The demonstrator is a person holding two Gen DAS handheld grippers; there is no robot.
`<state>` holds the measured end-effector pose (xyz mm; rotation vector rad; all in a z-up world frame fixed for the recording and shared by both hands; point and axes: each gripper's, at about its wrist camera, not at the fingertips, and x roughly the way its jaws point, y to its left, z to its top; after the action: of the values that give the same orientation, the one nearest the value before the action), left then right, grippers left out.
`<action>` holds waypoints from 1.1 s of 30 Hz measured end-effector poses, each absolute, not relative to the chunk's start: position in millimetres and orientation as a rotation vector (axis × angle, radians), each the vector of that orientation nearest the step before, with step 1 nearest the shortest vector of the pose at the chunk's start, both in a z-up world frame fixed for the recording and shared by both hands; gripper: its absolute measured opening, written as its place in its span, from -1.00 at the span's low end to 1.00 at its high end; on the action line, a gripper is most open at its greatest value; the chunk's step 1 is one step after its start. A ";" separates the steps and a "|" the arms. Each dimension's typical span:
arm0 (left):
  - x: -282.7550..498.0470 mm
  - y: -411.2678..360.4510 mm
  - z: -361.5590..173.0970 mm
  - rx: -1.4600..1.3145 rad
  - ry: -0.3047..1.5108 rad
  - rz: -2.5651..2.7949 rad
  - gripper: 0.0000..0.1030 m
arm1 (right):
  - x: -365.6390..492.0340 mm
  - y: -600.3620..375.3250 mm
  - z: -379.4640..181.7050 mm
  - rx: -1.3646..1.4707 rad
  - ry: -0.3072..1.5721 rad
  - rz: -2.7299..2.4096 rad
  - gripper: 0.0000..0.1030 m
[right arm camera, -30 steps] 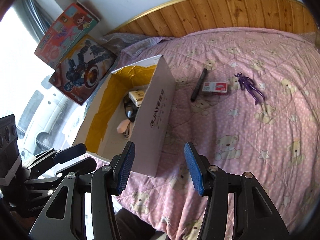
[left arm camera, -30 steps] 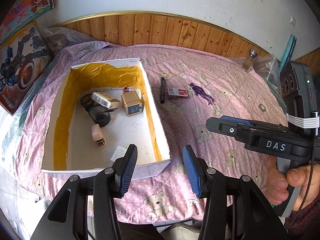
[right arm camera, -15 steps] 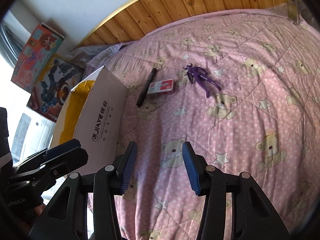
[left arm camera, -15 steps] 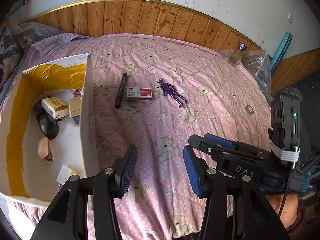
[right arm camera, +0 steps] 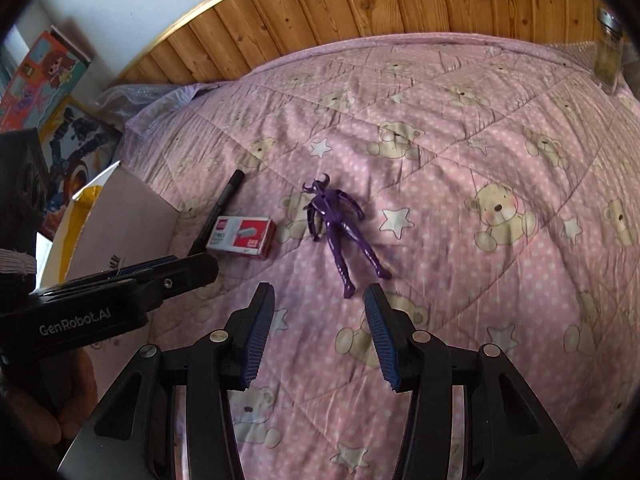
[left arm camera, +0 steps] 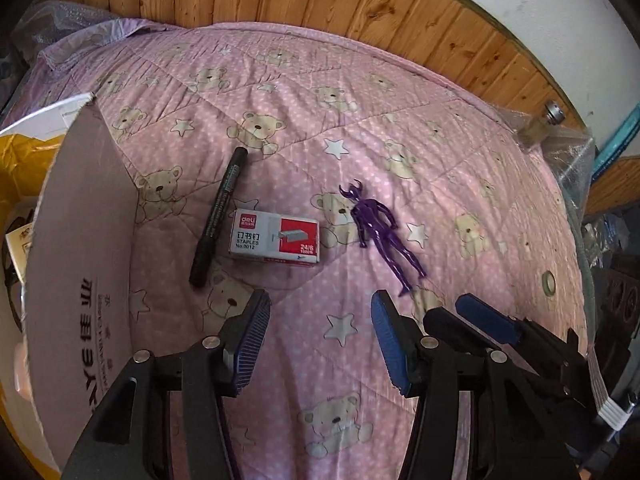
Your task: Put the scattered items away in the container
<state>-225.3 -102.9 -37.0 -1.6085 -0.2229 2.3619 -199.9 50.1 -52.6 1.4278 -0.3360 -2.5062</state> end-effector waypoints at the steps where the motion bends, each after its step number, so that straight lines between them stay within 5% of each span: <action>1: -234.1 -102.8 -43.7 -1.639 -0.225 2.370 0.05 | -207.6 49.3 -57.4 1.437 -0.311 -2.507 -0.02; 13: -274.3 -96.0 -75.9 -1.655 -0.235 2.423 0.22 | -250.9 38.2 -99.1 1.455 -0.036 -2.485 -0.03; 19: -281.6 -79.8 -78.4 -1.593 -0.079 2.445 0.44 | -254.5 45.7 -98.5 1.443 -0.042 -2.501 -0.42; 22: -283.6 -73.3 -80.0 -1.557 -0.016 2.436 0.47 | -256.6 51.0 -98.9 1.435 -0.099 -2.490 -0.43; 24: -284.0 -67.7 -77.7 -1.527 0.048 2.417 0.10 | -256.3 56.2 -97.6 1.441 -0.158 -2.483 -0.43; 25: -283.4 -66.1 -75.1 -1.515 0.070 2.400 -0.49 | -254.8 60.4 -95.7 1.441 -0.195 -2.484 -0.43; 26: -285.3 -63.9 -73.8 -1.518 0.054 2.370 -0.66 | -252.5 64.8 -93.0 1.437 -0.231 -2.489 -0.43; 28: -283.3 -69.8 -70.0 -1.517 -0.016 2.341 -0.66 | -247.2 72.1 -87.5 1.425 -0.289 -2.494 -0.43; 30: -278.9 -75.3 -65.6 -1.504 -0.020 2.361 -0.56 | -242.5 75.4 -83.6 1.413 -0.316 -2.495 -0.43; 33: -276.4 -86.9 -63.7 -1.511 -0.057 2.393 0.11 | -239.6 73.1 -82.6 1.410 -0.308 -2.500 -0.42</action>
<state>-276.4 -86.9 -63.7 -1.5114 -0.0570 2.3931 -239.6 73.1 -82.6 1.4096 -0.3079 -2.4998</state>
